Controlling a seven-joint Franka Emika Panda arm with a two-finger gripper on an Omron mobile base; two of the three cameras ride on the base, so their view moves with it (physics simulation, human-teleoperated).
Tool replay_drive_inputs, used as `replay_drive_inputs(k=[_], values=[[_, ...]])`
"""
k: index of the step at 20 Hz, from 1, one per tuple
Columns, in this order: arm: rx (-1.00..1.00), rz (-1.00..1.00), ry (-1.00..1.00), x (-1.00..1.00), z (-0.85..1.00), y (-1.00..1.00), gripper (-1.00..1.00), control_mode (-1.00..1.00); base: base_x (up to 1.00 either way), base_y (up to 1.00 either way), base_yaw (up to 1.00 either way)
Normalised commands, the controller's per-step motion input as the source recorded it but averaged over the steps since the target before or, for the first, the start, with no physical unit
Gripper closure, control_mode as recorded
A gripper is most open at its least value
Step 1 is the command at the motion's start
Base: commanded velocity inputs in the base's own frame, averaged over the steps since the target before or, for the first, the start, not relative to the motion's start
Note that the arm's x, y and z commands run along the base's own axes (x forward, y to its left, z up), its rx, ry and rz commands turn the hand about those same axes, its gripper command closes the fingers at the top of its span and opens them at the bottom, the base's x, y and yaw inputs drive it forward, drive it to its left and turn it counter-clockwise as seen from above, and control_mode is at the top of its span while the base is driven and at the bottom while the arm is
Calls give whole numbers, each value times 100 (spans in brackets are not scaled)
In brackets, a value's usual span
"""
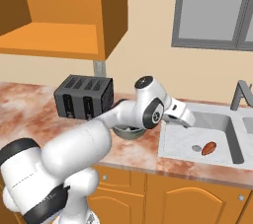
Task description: Pick the eggplants from the cabinet and place them in one bowl. Pick the sweet potato from the sink and place it in the other bowl.
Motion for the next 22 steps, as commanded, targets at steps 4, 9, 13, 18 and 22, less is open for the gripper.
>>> replay_drive_inputs(k=[4,9,13,18,22], values=[[2,-3,0,28,-13,-34,-100,-100,0,0,0],[2,0,0,7,-7,-13,-100,-100,0,0,0],[0,0,0,0,-2,-2,-100,-100,0,0,0],[0,0,0,0,-23,-9,-100,-100,0,0,0],[6,0,0,2,-30,-14,-100,-100,0,0,0]])
